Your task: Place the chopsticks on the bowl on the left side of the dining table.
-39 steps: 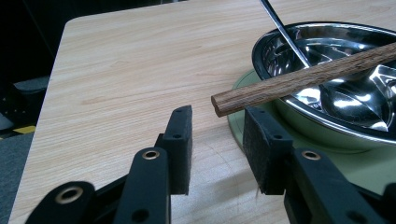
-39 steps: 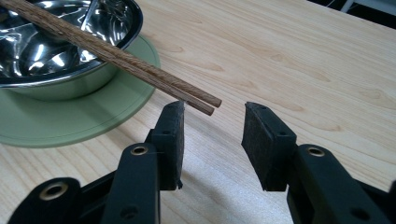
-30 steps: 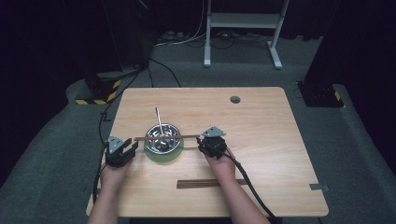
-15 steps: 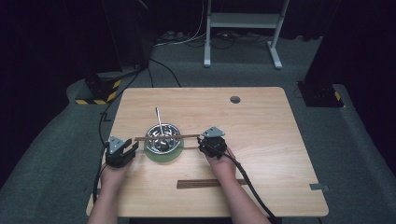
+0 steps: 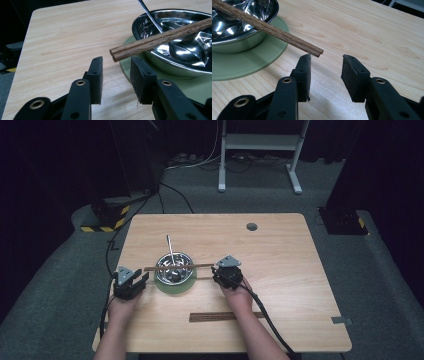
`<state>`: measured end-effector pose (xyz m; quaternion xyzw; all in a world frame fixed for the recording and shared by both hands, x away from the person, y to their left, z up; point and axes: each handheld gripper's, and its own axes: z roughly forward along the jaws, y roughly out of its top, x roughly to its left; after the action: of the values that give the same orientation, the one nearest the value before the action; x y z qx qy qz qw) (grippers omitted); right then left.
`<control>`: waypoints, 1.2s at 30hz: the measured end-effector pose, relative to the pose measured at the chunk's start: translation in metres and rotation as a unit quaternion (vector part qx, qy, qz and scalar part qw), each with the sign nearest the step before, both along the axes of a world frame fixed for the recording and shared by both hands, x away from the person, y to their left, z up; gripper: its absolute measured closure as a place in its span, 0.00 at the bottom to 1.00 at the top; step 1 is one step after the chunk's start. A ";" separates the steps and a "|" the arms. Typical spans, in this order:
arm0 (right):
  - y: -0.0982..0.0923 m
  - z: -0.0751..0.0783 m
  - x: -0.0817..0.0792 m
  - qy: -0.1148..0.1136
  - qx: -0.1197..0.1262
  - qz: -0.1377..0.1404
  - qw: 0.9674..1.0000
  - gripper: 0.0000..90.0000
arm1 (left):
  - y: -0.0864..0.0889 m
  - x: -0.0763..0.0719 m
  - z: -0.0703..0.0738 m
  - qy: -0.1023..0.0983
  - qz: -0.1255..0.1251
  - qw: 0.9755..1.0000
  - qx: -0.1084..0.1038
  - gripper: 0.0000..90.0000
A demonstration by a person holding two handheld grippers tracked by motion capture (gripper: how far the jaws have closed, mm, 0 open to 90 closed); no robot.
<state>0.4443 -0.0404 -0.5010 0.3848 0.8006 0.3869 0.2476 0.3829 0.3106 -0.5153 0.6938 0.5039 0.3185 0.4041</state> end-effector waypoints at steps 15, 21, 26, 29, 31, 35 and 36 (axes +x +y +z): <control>-0.002 0.000 -0.002 -0.003 0.000 0.003 1.000 0.65 | 0.001 0.001 -0.001 0.000 0.006 1.000 -0.003 0.70; -0.002 0.002 -0.004 -0.005 0.000 0.005 1.000 0.65 | 0.002 -0.001 -0.001 0.003 0.004 1.000 -0.004 0.69; -0.007 0.005 -0.012 -0.004 0.009 0.003 1.000 0.62 | 0.004 -0.004 0.001 0.006 0.008 1.000 -0.005 0.67; -0.012 0.008 -0.018 -0.010 0.006 0.009 1.000 0.60 | 0.002 -0.007 0.004 0.013 0.010 1.000 -0.006 0.65; -0.019 0.010 -0.023 -0.008 0.013 0.009 1.000 0.57 | 0.001 -0.010 0.006 0.015 0.013 1.000 -0.010 0.61; -0.040 0.014 -0.036 -0.014 0.025 0.006 1.000 0.53 | 0.000 -0.017 0.013 0.015 0.026 0.999 -0.011 0.57; -0.040 0.014 -0.036 -0.014 0.025 0.006 1.000 0.53 | 0.000 -0.017 0.013 0.015 0.026 0.999 -0.011 0.56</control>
<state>0.4087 -0.0802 -0.4868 0.3806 0.7893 0.4138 0.2469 0.3660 0.3102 -0.5018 0.6805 0.5315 0.3130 0.3957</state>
